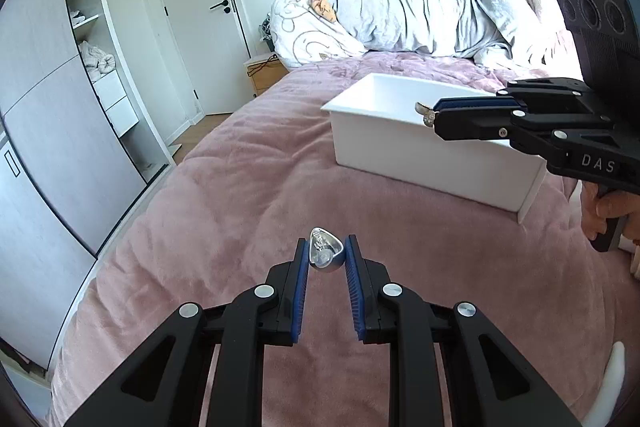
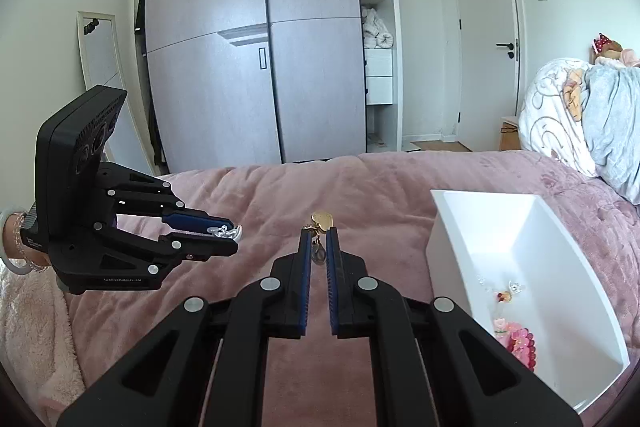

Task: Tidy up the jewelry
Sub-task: 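Carry both heart charms over the white box with both tools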

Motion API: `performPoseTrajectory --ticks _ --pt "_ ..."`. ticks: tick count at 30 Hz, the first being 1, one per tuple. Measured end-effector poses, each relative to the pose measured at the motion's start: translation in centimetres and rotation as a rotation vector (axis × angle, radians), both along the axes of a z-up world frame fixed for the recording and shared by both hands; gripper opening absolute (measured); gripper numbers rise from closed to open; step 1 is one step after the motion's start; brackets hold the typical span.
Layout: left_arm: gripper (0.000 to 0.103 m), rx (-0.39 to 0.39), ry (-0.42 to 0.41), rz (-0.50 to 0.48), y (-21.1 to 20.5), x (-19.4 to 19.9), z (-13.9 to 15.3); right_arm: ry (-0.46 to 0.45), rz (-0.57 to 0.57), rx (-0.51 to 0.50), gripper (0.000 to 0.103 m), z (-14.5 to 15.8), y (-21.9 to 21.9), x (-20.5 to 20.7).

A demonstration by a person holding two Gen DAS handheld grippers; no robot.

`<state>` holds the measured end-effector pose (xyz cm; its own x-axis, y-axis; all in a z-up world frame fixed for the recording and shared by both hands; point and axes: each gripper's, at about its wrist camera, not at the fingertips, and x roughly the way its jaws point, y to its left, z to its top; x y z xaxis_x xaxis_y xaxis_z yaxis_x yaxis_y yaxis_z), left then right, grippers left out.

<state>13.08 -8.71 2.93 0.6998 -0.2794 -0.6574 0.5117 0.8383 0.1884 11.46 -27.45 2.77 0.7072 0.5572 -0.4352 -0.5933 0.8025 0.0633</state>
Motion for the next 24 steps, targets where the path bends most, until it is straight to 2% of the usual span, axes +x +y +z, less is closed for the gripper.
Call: performPoseTrajectory --ticks 12,17,24 --pt "0.023 0.011 -0.045 -0.004 -6.5 2.7 6.5 -0.081 -0.104 0.093 0.008 3.8 -7.2 -0.8" --pt "0.023 0.025 -0.054 -0.019 -10.2 4.2 8.0 -0.106 -0.165 0.111 0.008 4.5 -10.4 -0.9" --pt "0.023 0.062 -0.034 -0.025 -15.3 6.5 8.5 -0.098 -0.248 0.166 0.008 4.9 -14.8 -0.2"
